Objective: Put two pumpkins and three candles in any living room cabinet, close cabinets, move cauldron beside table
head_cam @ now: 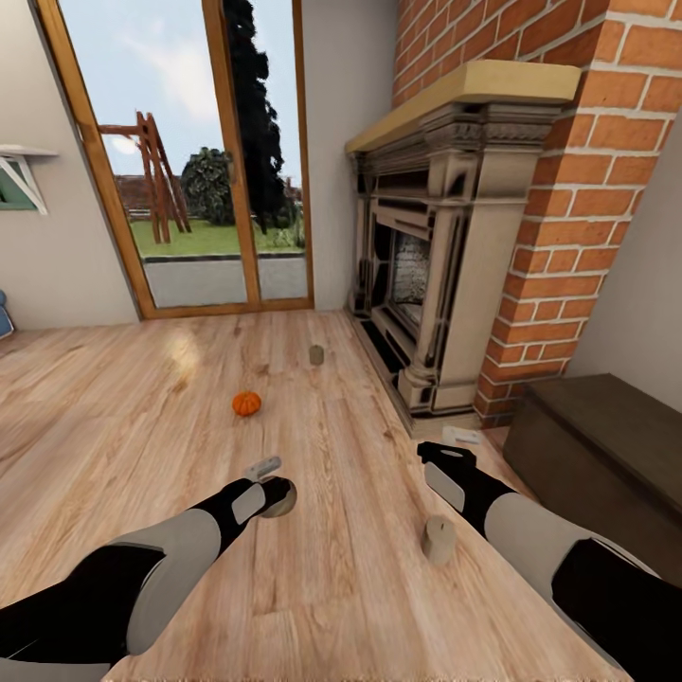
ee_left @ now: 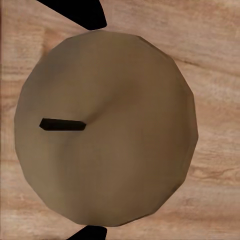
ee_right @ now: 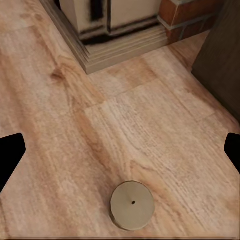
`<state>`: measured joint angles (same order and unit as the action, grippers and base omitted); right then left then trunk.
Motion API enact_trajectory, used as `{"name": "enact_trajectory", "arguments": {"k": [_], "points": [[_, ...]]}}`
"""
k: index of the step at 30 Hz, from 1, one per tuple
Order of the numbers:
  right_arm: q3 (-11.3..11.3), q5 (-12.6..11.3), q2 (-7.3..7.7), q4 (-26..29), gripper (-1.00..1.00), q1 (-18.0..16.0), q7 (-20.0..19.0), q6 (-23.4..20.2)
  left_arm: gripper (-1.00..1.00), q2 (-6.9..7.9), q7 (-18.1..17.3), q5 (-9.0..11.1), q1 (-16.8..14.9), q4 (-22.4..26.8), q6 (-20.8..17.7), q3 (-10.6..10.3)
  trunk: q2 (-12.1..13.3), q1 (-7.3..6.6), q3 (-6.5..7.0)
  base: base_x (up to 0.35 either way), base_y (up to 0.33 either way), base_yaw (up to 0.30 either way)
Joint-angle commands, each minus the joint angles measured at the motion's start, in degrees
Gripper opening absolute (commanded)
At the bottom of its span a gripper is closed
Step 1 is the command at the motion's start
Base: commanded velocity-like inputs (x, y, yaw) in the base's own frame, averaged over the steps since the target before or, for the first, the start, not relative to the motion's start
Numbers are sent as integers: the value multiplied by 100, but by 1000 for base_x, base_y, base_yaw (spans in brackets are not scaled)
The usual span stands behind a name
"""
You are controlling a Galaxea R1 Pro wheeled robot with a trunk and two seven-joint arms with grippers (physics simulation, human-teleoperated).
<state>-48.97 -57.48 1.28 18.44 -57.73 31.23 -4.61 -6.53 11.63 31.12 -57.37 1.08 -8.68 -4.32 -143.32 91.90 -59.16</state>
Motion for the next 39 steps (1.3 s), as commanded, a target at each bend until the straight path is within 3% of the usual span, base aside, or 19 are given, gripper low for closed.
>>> {"name": "enact_trajectory", "arguments": {"k": [1,7,9,11,13,14,17,19,22,27,32,39], "points": [[-41,-10,9,17,100,-5,44,-55,-100,-2,42,39,-2,14,-31,-52,-4,1,-28,4,0,0],[-31,-9,121,27,100,-21,62,-624,-100,5,103,23,-2,187,-253,-62,-13,16,-161,1,0,0],[-28,-9,188,38,100,-36,63,-970,-100,30,247,16,-2,543,-794,-62,-15,21,-205,0,0,0],[-26,-9,260,44,100,-53,66,-1309,-100,68,730,22,-1,1274,-1947,-52,-18,27,-250,0,0,0],[-26,-9,290,48,100,-60,65,-1405,-100,79,1065,33,0,1667,-2517,-38,-21,32,-294,0,0,0],[-25,-9,313,50,100,-74,63,-1484,-100,83,1430,50,-1,2033,-3011,-25,-22,34,-316,0,0,0],[-23,-10,371,51,100,-172,61,-1808,-100,52,2245,117,3,2713,-3980,6,-26,42,-383,0,0,0],[-13,-14,397,54,100,-245,56,-2109,-100,26,2525,136,-12,2811,-4416,14,-29,47,-427,0,0,0],[5,-16,414,59,100,-333,51,-2407,-100,7,2695,149,-252,2514,-4692,22,-33,55,-493,0,0,0],[17,-17,419,69,100,-501,39,-2615,-100,5,2787,179,-1208,1439,-4848,40,-39,68,-604,0,0,0],[18,-17,454,57,100,-945,37,-2703,-100,31,2800,314,-2177,523,-4876,67,-46,81,-715,0,0,0],[66,-128,446,51,100,-1223,37,-3100,-100,-16,2801,508,-3019,84,-4879,71,-55,99,-870,0,0,0]]}}
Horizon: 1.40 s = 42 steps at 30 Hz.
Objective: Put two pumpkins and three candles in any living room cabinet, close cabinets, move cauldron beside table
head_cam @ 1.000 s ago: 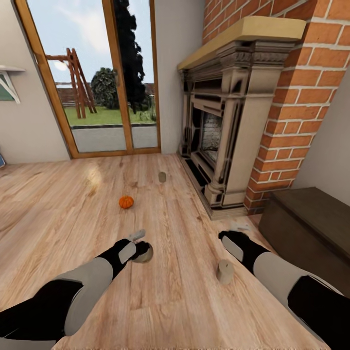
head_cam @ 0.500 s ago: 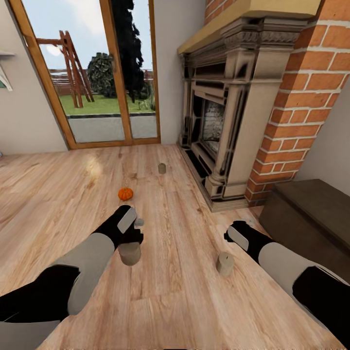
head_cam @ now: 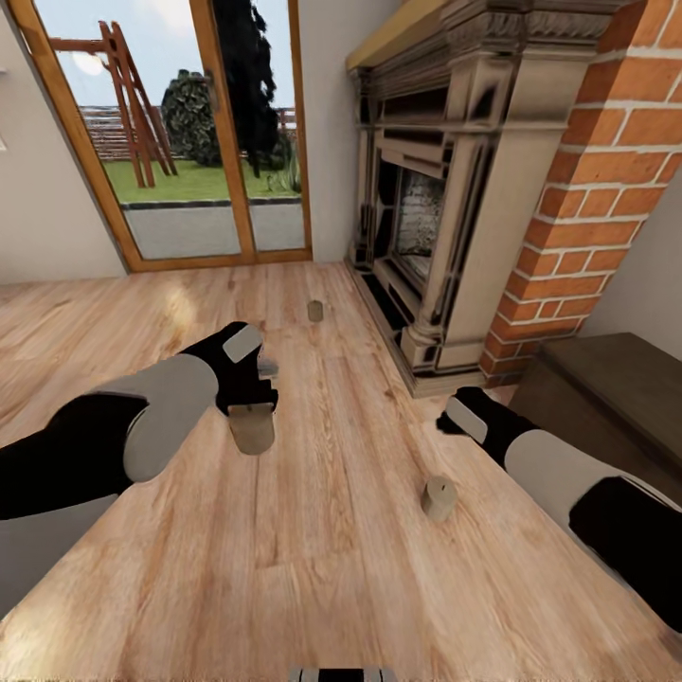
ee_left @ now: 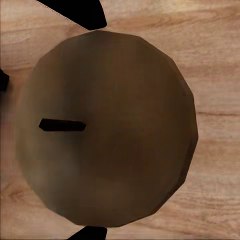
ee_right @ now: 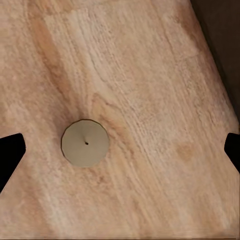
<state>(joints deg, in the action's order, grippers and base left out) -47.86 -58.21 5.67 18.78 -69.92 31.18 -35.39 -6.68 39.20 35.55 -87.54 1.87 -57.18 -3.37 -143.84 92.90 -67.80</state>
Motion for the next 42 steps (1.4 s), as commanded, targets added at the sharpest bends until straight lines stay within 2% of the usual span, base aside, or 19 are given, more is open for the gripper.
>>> {"name": "enact_trajectory", "arguments": {"k": [1,6,16,22,27,30,42], "points": [[10,-132,0,15,100,-17,40,-50,-100,4,44,121,-108,8,-27,-24,-4,1,-29,0,0,0],[231,-398,-28,17,100,-35,38,-82,-100,24,50,350,-272,254,-18,-25,-10,14,-139,0,0,0],[318,-486,-39,19,100,-40,30,-85,-100,67,52,598,-314,404,115,-20,-24,40,-361,0,0,0],[320,-451,-100,110,100,-105,79,-211,-100,70,57,644,-316,410,136,-23,-32,56,-494,0,0,0],[321,-430,-194,208,100,-398,404,-833,-100,76,70,645,-316,406,143,-29,-38,68,-605,0,0,0],[321,-434,-214,281,100,-468,512,-1002,-100,78,85,649,-316,389,149,-31,-42,76,-671,0,0,0],[328,-436,-216,551,100,-723,595,-1091,-100,85,103,647,-316,227,253,-32,-59,107,-937,0,0,0]]}}
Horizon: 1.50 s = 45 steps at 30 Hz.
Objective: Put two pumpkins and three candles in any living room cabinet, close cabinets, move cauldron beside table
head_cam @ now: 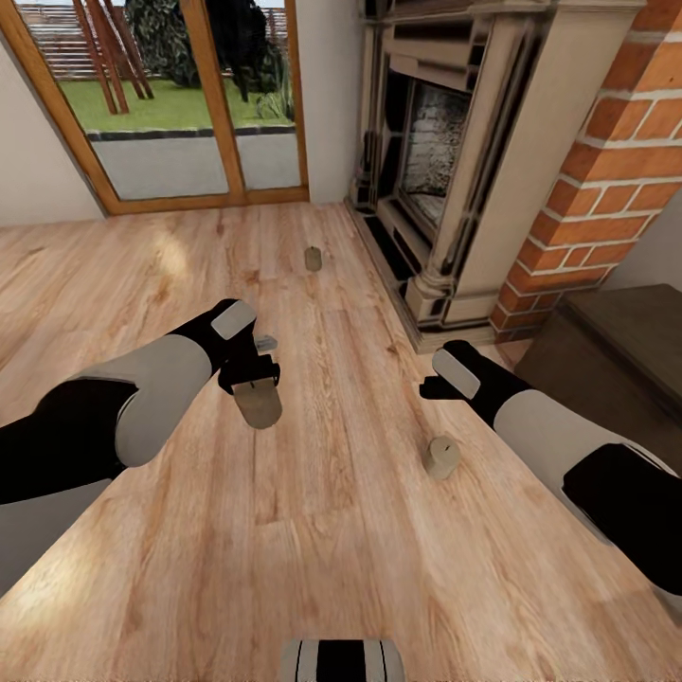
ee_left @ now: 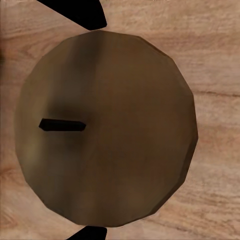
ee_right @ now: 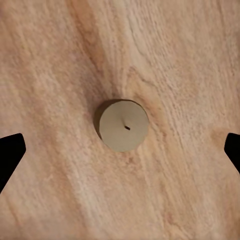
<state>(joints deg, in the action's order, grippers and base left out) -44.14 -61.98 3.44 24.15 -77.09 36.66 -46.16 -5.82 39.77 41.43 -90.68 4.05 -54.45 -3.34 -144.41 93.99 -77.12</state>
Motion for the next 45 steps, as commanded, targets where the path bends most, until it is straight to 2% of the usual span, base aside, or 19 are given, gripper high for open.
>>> {"name": "enact_trajectory", "arguments": {"k": [1,15,27,30,37,43,44,45], "points": [[-43,-59,7,16,100,-12,45,-8,-100,10,47,59,-2,4,-17,-35,-4,1,-27,0,0,0],[-29,-60,12,34,100,-25,41,73,-100,41,49,58,-1,-18,-13,-43,-23,37,-337,0,0,0],[-19,-60,41,118,100,-25,34,487,-100,40,35,57,5,-25,12,-44,-39,68,-603,0,0,0],[-12,-60,56,231,100,-25,32,548,-100,39,21,58,6,-26,87,-44,-43,76,-670,0,0,0],[22,-60,69,311,100,-25,26,1044,-100,45,-16,66,6,-121,206,-44,-52,94,-825,0,0,0],[27,-60,78,318,100,-25,25,1135,-100,46,-27,67,6,-231,359,-44,-60,109,-958,0,0,0],[28,-60,201,319,100,-25,21,1158,-100,51,-30,67,6,-257,426,-44,-60,109,-958,0,0,0],[28,-60,224,319,100,-25,20,1171,-100,52,-30,67,6,-259,430,-44,-60,109,-958,0,0,0]]}}
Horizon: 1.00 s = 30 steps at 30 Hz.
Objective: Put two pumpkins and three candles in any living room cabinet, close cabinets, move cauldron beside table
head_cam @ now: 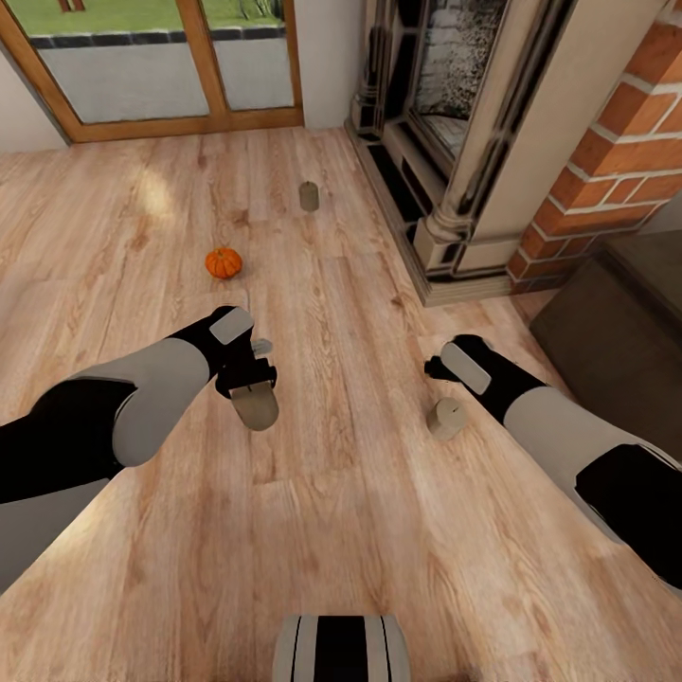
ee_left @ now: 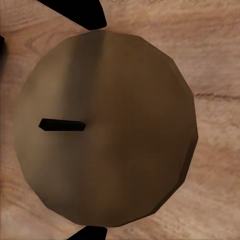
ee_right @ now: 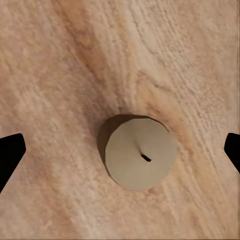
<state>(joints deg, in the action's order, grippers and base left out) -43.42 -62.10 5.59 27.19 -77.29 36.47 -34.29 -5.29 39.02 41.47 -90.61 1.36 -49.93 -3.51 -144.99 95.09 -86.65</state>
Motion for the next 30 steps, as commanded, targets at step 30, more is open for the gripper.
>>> {"name": "enact_trajectory", "arguments": {"k": [30], "points": [[-67,-56,387,14,100,-5,18,247,-100,1,47,72,-1,4,-8,-27,-18,30,-270,0,0,0]]}}
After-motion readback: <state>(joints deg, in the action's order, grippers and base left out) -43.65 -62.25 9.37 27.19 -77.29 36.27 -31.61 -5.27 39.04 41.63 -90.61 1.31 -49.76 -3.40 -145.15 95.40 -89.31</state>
